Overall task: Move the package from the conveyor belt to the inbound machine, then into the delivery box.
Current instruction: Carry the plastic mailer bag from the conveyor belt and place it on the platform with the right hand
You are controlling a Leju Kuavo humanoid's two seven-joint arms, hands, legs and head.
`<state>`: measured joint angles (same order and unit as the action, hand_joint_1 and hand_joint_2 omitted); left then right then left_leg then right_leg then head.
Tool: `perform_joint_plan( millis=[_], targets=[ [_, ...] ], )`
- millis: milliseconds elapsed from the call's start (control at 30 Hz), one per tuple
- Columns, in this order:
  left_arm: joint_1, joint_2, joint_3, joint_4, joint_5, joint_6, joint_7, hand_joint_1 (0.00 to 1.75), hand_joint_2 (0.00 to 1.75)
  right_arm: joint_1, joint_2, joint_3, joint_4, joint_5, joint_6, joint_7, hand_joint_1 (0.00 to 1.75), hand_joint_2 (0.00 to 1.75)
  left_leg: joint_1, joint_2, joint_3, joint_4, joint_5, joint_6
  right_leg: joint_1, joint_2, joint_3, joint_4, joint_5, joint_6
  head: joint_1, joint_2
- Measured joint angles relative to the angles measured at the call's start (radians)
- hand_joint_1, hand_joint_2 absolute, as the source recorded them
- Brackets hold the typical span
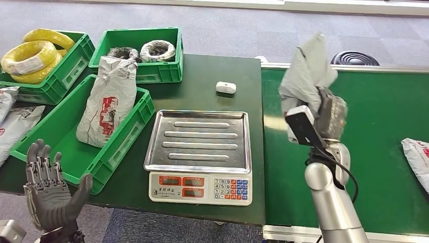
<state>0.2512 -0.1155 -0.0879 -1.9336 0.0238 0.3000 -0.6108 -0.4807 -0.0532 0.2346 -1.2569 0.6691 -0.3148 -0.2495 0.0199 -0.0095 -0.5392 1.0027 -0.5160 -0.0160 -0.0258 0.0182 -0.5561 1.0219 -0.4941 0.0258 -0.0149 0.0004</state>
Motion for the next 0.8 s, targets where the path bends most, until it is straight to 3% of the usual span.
perform_joint_plan(
  millis=[133, 300, 333, 433, 467, 633, 800],
  targets=[
    [-0.078, -0.006, 0.0, 0.035, -0.02, -0.067, 0.02, 0.0, 1.75, -0.176, 0.09, 0.153, 0.153, -0.019, 0.329, -0.03, 1.75, 1.75, 0.001, -0.001, -0.001, 0.0, 0.002, -0.001, 0.001, 0.0, -0.001, 0.001, 0.0, 0.0, 0.0, 0.0],
    [-0.14, -0.001, -0.005, 0.071, -0.016, -0.101, 0.043, 0.0, 1.75, -0.304, 0.209, 0.314, 0.367, 0.016, 0.493, -0.043, 1.75, 1.75, 0.002, -0.002, -0.003, 0.0, 0.002, -0.002, 0.002, -0.001, -0.004, 0.002, 0.0, 0.0, 0.0, 0.0],
    [-0.147, 0.003, -0.006, 0.076, -0.012, -0.109, 0.049, 0.0, 1.75, -0.317, 0.225, 0.342, 0.399, 0.027, 0.511, -0.036, 1.43, 1.75, 0.002, -0.002, -0.004, 0.0, 0.002, -0.002, 0.002, -0.001, -0.004, 0.002, 0.0, 0.0, 0.0, 0.0],
    [-0.161, 0.018, -0.01, 0.091, -0.006, -0.134, 0.064, 0.0, 1.75, -0.347, 0.247, 0.409, 0.466, 0.057, 0.546, 0.0, 0.12, 1.75, 0.002, -0.002, -0.005, 0.0, 0.002, -0.002, 0.001, -0.001, -0.004, 0.0, 0.0, 0.0, 0.0, 0.0],
    [-0.163, 0.023, -0.011, 0.096, -0.006, -0.141, 0.067, 0.0, 1.75, -0.353, 0.248, 0.427, 0.482, 0.068, 0.552, 0.017, 0.0, 1.75, 0.001, -0.002, -0.005, 0.0, 0.002, -0.002, 0.001, -0.001, -0.004, 0.0, 0.0, 0.0, 0.0, 0.0],
    [-0.164, 0.039, -0.009, 0.114, -0.022, -0.177, 0.078, 0.0, 1.75, -0.358, 0.233, 0.481, 0.513, 0.146, 0.522, 0.108, 0.0, 1.75, 0.001, -0.002, -0.004, 0.001, 0.002, -0.001, 0.0, -0.001, -0.004, -0.001, 0.0, 0.0, 0.0, 0.0],
    [-0.175, 0.042, 0.0, 0.132, -0.096, -0.218, 0.112, 0.0, 1.75, -0.328, 0.183, 0.477, 0.457, 0.192, 0.433, 0.1, 0.0, 1.75, 0.001, -0.002, -0.003, 0.001, 0.002, -0.002, 0.001, -0.001, -0.004, -0.001, 0.0, 0.0, 0.0, 0.0]
  ],
)
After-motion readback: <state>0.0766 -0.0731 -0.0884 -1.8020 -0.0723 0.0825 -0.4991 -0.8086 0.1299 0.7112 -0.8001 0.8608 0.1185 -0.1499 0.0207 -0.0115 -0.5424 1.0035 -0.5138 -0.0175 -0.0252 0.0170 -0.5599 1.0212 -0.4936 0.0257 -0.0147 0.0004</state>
